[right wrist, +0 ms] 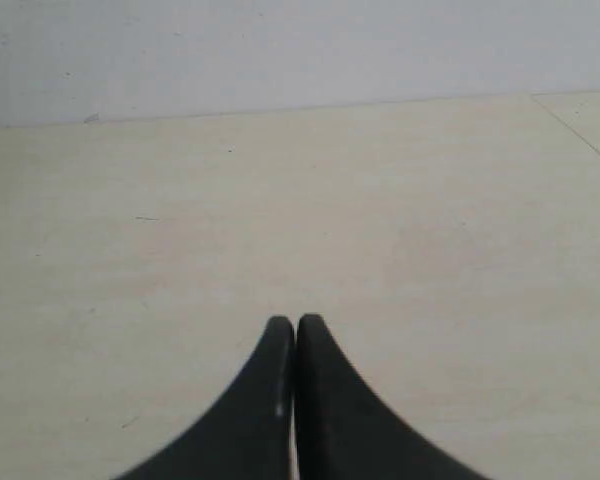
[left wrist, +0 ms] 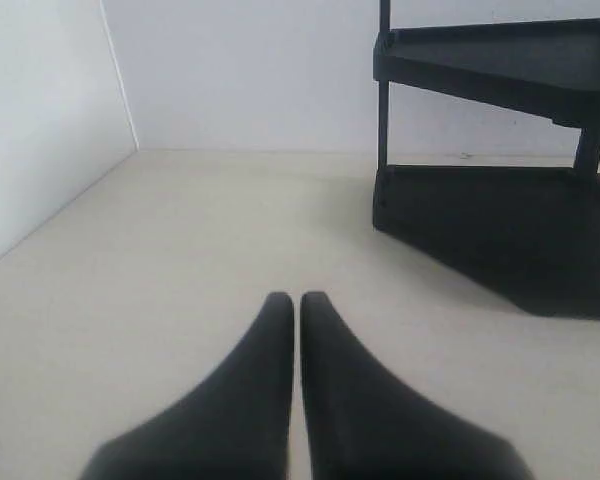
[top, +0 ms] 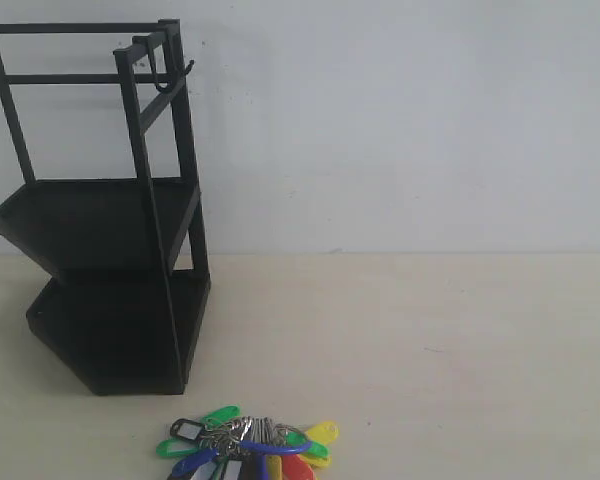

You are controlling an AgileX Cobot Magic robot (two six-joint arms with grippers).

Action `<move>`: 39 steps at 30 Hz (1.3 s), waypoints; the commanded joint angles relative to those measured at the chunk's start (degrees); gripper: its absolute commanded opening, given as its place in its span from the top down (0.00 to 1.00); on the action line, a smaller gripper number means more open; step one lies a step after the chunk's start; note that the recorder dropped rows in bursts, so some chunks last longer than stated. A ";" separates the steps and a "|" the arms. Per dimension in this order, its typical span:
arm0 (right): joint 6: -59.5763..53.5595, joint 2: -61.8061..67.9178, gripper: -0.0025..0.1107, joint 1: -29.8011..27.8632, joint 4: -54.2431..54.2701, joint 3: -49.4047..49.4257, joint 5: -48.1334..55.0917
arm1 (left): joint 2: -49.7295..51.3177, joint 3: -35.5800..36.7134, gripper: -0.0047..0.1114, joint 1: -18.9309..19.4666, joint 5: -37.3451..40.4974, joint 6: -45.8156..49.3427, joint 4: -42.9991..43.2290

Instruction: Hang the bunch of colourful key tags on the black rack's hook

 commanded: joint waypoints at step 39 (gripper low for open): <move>19.57 21.90 0.98 -0.12 -3.09 -41.33 16.86 | 0.20 -0.14 0.92 -0.07 -0.27 -0.32 0.01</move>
